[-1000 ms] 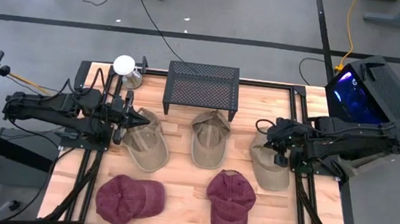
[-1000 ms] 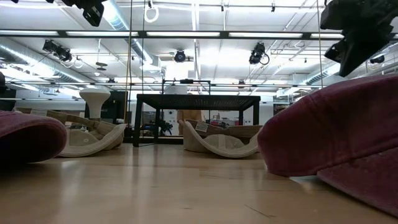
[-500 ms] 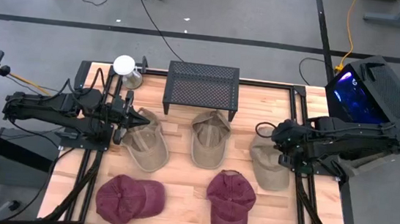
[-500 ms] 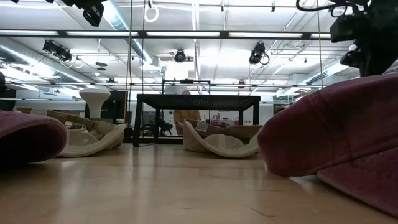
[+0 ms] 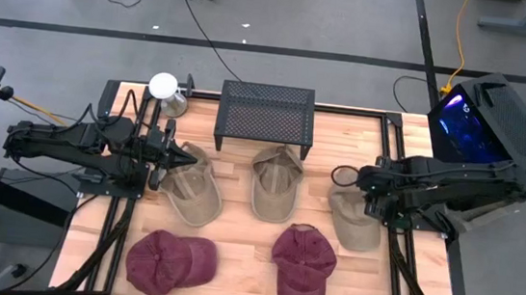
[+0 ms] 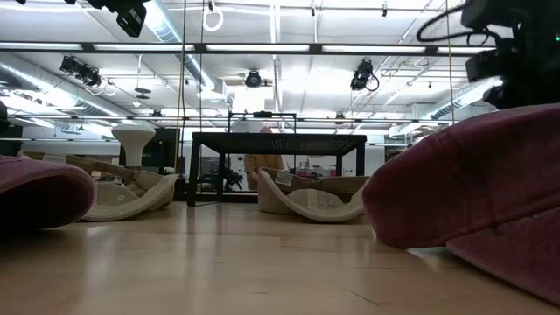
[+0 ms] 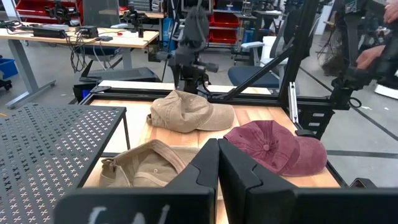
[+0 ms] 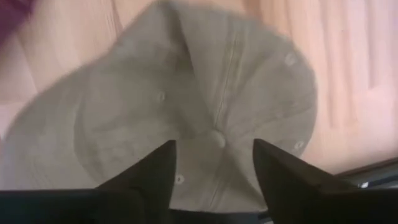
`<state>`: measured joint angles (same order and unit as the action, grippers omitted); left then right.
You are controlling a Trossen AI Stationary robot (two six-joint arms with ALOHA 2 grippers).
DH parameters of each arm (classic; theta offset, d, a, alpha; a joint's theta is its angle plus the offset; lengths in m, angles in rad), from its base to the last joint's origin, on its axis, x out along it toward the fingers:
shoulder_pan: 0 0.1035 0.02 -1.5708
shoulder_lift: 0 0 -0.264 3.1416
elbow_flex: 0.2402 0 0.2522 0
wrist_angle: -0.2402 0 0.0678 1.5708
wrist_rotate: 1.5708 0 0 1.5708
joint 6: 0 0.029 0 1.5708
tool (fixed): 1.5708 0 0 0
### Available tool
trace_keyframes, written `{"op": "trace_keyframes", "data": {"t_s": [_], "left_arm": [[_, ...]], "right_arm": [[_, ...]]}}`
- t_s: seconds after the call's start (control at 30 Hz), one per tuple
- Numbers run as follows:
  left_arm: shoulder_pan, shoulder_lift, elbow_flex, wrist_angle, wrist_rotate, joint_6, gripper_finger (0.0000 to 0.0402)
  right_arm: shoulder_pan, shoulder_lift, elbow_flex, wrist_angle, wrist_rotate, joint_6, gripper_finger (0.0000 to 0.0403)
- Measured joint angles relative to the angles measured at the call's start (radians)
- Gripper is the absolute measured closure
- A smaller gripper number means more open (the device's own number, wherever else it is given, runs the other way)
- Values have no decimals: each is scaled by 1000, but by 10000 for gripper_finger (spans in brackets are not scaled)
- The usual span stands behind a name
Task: Pick & Place hat
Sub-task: Put the right brown cap on the shelf
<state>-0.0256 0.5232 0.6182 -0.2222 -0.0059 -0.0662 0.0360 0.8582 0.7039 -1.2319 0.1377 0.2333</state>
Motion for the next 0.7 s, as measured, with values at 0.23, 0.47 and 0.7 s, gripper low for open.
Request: {"op": "trace_keyframes", "data": {"t_s": [0.23,0.47,0.7], "left_arm": [[0,0,0,0,0,0,387],[0,0,0,0,0,0,387],[0,0,0,0,0,0,387]], "right_arm": [[0,34,-2,7,-15,11,145],[-32,93,11,8,-25,-10,158],[-111,150,58,4,-86,-86,167]]}}
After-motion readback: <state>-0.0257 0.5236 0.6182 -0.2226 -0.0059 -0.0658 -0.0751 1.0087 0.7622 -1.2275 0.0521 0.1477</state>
